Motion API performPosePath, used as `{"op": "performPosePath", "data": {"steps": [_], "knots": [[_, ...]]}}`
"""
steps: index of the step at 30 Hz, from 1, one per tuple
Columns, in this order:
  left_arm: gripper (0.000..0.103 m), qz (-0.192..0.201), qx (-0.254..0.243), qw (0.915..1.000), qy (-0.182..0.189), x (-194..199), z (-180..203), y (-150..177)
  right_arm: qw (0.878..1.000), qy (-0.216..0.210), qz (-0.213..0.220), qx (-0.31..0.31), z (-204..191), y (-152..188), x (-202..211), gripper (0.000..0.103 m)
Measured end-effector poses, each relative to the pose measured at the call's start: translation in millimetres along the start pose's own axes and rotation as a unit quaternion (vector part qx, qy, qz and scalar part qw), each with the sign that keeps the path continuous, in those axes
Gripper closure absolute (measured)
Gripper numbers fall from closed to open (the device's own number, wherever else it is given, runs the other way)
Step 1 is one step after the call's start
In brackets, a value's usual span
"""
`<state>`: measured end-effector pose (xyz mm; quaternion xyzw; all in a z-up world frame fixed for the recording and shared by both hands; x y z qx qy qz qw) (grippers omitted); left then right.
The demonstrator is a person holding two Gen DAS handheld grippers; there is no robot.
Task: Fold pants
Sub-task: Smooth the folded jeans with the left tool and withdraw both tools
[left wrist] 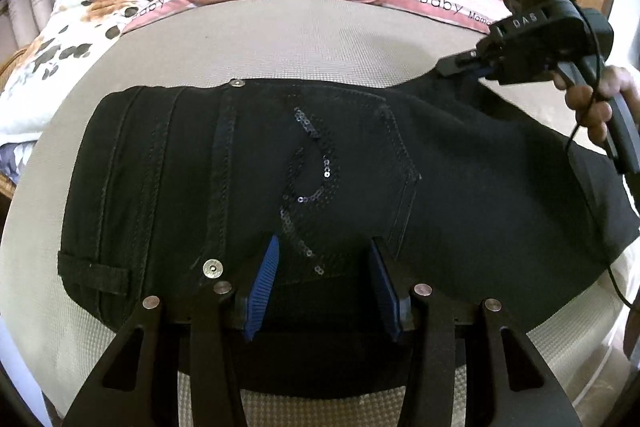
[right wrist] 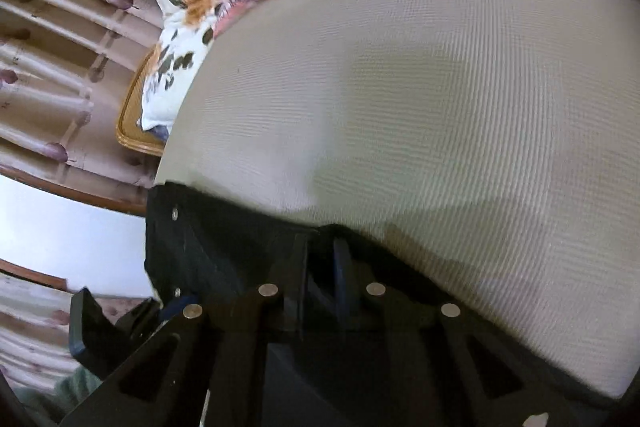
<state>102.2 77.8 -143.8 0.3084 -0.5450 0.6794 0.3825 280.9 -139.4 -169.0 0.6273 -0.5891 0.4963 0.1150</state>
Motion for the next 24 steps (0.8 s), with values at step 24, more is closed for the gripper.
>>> {"op": "performPosePath", "data": {"steps": [24], "knots": [[0.055,0.035,-0.039,0.9984,0.023,31.2,36.2,-28.9,0.98,0.185,0.057,-0.038,12.6,90.3,127.8,0.063]]}}
Point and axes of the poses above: each gripper's, at about its wrist camera, not at the fingertips, and x roughly against the way its jaws point, z to its right, y to its underside, the point moved 3 cm from there along -x, roughly the way its jaws point, and after that the axes turned 14 degrees about x, right-handed, at the moved point
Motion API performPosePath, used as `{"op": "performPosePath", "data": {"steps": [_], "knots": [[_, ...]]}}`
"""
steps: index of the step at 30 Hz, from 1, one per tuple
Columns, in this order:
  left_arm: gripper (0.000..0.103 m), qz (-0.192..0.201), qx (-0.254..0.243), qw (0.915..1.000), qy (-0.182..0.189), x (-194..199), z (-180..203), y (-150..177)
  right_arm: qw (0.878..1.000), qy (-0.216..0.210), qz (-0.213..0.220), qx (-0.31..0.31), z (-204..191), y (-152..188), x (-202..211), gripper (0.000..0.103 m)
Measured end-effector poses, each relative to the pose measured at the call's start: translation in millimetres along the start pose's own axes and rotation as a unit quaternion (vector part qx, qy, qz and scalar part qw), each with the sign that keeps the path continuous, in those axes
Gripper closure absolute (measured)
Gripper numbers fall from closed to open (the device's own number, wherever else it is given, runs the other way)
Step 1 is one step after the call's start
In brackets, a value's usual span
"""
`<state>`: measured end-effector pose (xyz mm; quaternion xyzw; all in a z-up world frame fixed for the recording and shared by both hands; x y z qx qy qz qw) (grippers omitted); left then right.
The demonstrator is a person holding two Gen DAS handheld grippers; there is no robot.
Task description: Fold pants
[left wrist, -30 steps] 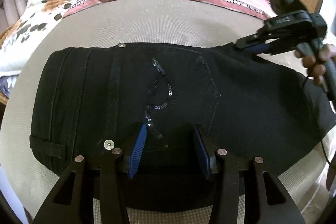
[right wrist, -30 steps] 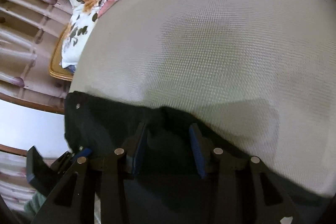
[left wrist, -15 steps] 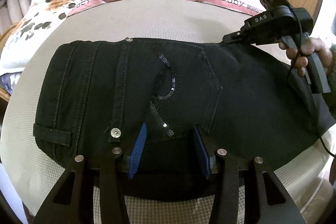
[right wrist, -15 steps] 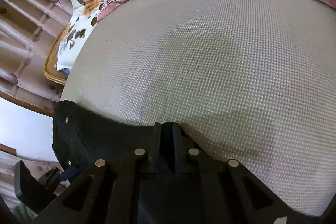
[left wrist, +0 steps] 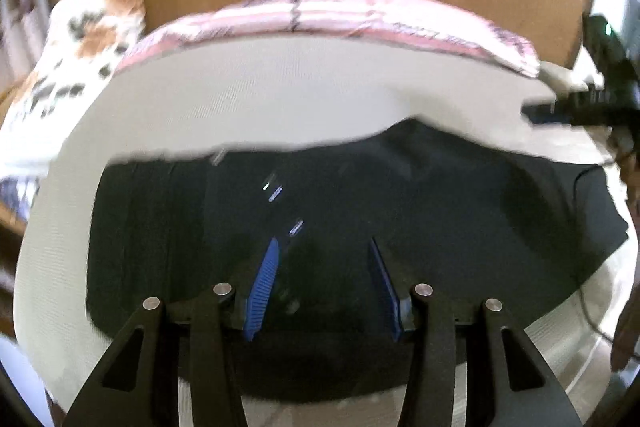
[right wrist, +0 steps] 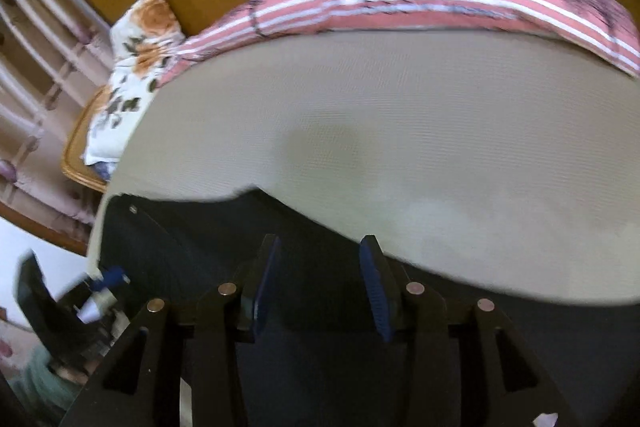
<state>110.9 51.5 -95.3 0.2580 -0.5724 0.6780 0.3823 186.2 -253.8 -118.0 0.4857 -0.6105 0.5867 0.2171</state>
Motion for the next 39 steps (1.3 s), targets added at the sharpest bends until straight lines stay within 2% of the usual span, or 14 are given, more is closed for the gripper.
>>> {"op": "performPosePath", "data": {"steps": [6,11,16,18,23,26,29,31,34,36,39], "knots": [[0.054,0.0,-0.06,0.9966,0.056,-27.0,65.6,-34.3,0.999,0.009,-0.006,-0.042,17.7,44.7,3.5,0.063],[0.054,-0.043,-0.065,0.9917,0.102,-76.5,106.1,-57.8,0.998,0.008,-0.013,-0.061,27.7,61.6,-9.3,0.063],[0.055,-0.074,-0.066,0.9924,0.073,-130.1,119.9,-63.3,0.997,0.073,-0.007,-0.037,30.6,57.3,-28.6,0.065],[0.055,-0.063,-0.071,0.9931,0.07,-133.8,123.6,-63.2,0.996,0.087,0.004,-0.033,31.9,53.7,-28.8,0.066],[0.055,-0.049,-0.089,0.9936,0.049,-139.8,127.4,-55.2,0.994,0.105,0.019,-0.024,34.9,44.4,-34.8,0.065],[0.055,-0.044,-0.09,0.9941,0.042,-142.7,128.8,-54.2,0.995,0.092,0.019,-0.033,36.9,38.8,-32.5,0.063],[0.055,-0.054,-0.071,0.9947,0.051,-142.5,125.1,-57.5,0.995,0.048,0.039,-0.077,46.4,40.0,-12.6,0.063],[0.055,-0.063,-0.067,0.9942,0.056,-136.2,124.3,-58.1,0.992,0.035,0.056,-0.106,55.2,46.6,10.7,0.063],[0.051,-0.067,-0.082,0.993,0.053,-120.9,125.8,-50.0,0.987,0.035,0.085,-0.134,69.3,65.7,51.6,0.06],[0.05,-0.072,-0.093,0.9916,0.055,-110.8,125.4,-38.7,0.981,0.042,0.099,-0.16,80.6,85.2,77.0,0.054],[0.049,-0.071,-0.116,0.9897,0.044,-95.2,123.5,-16.6,0.969,0.055,0.114,-0.21,101.5,128.6,111.0,0.053]]}}
Point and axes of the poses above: each gripper's, at about its wrist camera, not at the fingertips, and x roughly against the way its jaws point, z to its right, y to its underside, the point moved 3 cm from there along -x, roughly the way its jaws point, and after that the axes turned 14 degrees about x, right-handed, at the moved point
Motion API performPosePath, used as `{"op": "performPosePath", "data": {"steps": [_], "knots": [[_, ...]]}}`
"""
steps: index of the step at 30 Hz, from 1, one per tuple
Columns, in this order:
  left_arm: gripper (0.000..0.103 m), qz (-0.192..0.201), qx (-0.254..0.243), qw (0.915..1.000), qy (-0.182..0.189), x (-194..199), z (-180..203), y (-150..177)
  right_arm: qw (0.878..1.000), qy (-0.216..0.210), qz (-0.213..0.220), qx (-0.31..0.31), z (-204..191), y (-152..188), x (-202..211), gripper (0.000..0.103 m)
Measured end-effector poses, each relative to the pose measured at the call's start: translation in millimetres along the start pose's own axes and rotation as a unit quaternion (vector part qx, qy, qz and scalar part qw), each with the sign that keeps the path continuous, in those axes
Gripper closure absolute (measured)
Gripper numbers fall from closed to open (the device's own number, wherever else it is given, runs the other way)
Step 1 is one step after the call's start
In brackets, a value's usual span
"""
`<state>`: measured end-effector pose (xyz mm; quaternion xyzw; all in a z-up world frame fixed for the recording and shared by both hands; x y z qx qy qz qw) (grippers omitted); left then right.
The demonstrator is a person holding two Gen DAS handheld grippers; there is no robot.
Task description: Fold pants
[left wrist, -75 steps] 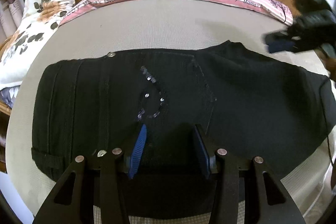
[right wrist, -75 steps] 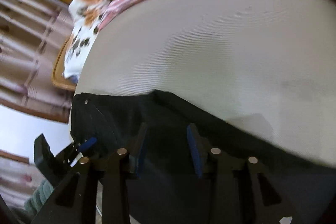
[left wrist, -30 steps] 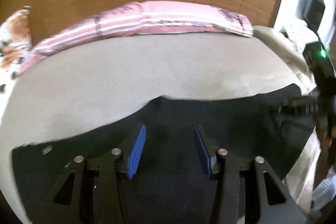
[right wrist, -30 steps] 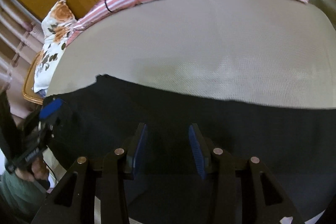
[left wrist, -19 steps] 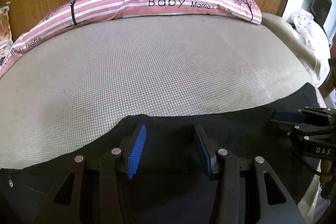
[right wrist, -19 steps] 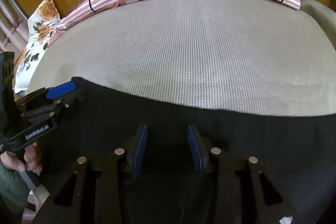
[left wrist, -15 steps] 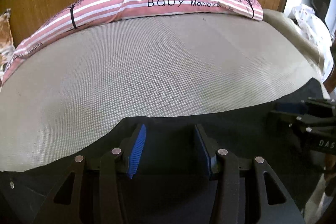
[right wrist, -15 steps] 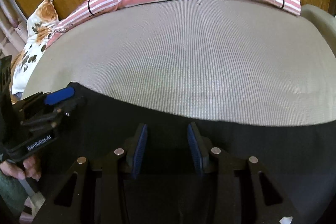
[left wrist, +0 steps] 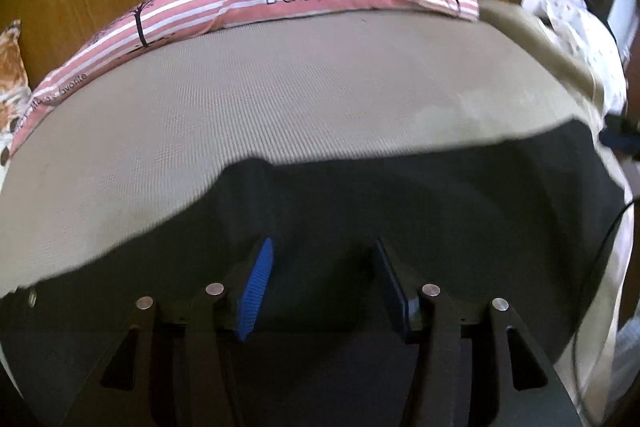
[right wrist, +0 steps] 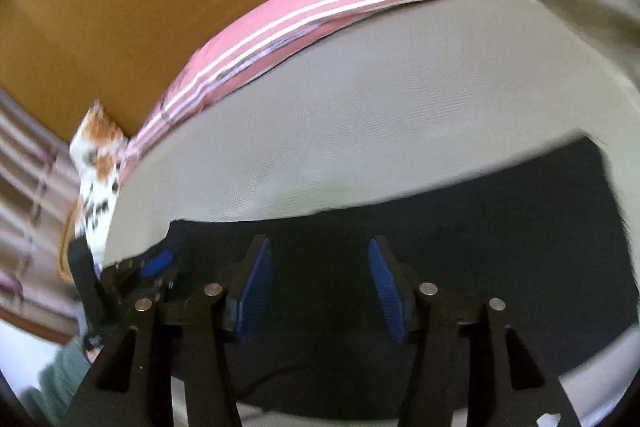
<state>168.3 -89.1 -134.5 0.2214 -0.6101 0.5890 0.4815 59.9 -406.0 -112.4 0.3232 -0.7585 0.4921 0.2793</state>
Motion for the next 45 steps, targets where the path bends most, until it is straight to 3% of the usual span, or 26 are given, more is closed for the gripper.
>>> {"op": "performPosePath", "data": {"steps": [3,6,8,14,20,29,35,39,40,42,45], "knots": [[0.049,0.001,-0.009,0.9999,-0.011,12.0,-0.1,27.2,0.999,0.021,0.005,-0.043,36.7,22.9,22.4,0.053],[0.048,-0.029,0.005,0.9996,-0.004,14.5,-3.7,50.5,0.994,0.037,0.01,-0.102,75.8,52.3,42.8,0.053],[0.046,-0.018,0.002,0.9998,-0.006,24.6,-3.1,66.9,0.99,0.054,0.012,-0.133,98.5,72.1,54.2,0.053],[0.044,-0.029,0.004,0.9996,-0.007,40.9,-1.8,89.3,0.977,0.06,0.017,-0.205,146.2,112.3,62.6,0.052],[0.044,-0.032,0.018,0.9993,-0.007,50.3,3.7,86.8,0.972,0.05,0.033,-0.226,164.9,122.9,55.7,0.052],[0.044,-0.032,-0.041,0.9984,0.022,47.3,58.3,79.1,0.966,0.033,0.105,-0.236,185.3,106.3,42.9,0.052],[0.044,-0.052,-0.063,0.9964,0.022,32.3,76.8,83.8,0.959,0.018,0.132,-0.249,196.7,115.4,43.2,0.068],[0.044,-0.061,-0.048,0.9966,0.028,25.3,71.7,83.7,0.96,0.015,0.141,-0.241,194.3,116.9,41.7,0.068],[0.043,-0.06,-0.05,0.9966,0.026,24.6,71.9,83.6,0.961,0.016,0.136,-0.241,193.8,115.6,40.2,0.071],[0.043,-0.057,-0.054,0.9967,0.022,23.7,73.8,84.0,0.962,0.008,0.114,-0.249,192.7,111.8,31.7,0.092],[0.043,-0.055,-0.035,0.9975,0.027,27.2,66.9,80.0,0.96,0.006,0.113,-0.258,187.1,105.9,34.4,0.093]]}}
Point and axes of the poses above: each gripper's, at about its wrist camera, not at the fingertips, and x roughly against the way its jaws point, z to its right, y to its underside, the point moved 3 cm from there along -x, roughly the way its jaws point, and after that the axes turned 14 degrees about x, right-handed, at the moved point
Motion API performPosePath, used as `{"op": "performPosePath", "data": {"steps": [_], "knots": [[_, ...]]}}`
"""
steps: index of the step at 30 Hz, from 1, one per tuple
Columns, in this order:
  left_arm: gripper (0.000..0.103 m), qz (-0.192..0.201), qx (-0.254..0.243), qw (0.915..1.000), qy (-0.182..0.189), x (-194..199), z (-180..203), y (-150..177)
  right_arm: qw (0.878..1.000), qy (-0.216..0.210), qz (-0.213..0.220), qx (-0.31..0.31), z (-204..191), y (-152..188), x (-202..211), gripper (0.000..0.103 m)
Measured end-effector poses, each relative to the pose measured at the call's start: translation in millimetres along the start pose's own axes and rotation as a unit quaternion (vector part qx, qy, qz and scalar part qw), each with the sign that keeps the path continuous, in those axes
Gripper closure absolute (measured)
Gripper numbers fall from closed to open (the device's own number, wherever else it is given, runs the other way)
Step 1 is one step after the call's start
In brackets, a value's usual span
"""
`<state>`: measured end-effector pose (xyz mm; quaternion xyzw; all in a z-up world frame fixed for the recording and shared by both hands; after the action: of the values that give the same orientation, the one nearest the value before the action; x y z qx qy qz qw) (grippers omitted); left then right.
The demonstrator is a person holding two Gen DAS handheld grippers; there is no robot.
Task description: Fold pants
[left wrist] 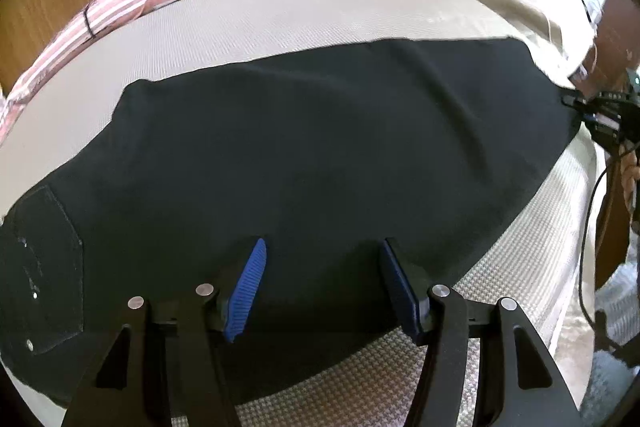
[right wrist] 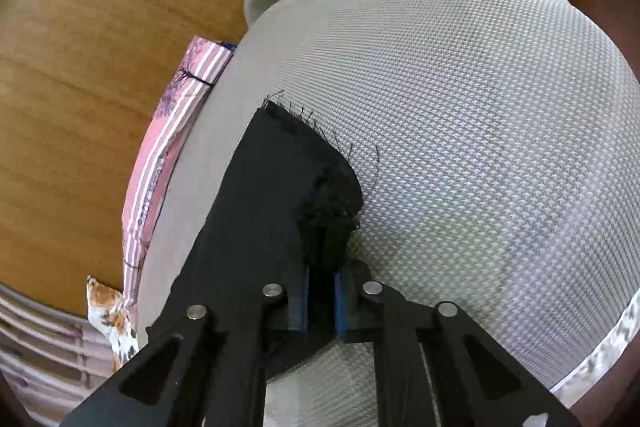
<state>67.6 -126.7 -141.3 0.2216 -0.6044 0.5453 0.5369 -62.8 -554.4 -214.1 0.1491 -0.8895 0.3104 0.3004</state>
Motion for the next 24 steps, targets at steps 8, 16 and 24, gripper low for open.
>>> {"op": "performPosePath", "data": {"steps": [8,16,24], "knots": [[0.043,0.048,0.129,0.9905,0.011,42.0,-73.1,-13.4,0.994,-0.087,-0.013,0.059,-106.7,-8.0,-2.1,0.094],[0.043,0.094,0.224,0.97,0.002,82.2,-146.8,-4.7,0.964,-0.182,-0.106,0.162,-256.6,32.7,-68.5,0.094],[0.043,0.099,0.271,0.9576,0.002,92.0,-179.6,17.7,0.906,-0.206,-0.235,0.285,-352.9,158.9,-129.1,0.094]]}}
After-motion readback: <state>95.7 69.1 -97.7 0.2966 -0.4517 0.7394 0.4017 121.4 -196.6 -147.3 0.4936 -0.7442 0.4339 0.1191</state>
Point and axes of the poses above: each gripper's, at about its wrist camera, not at the fingertips, and x roughly against the way its jaws point, z to its right, y to its underside, the point moved 3 cm from there along -x, roughly the way its jaws point, and after that the axes turned 14 degrees about x, right-handed, at the moved point
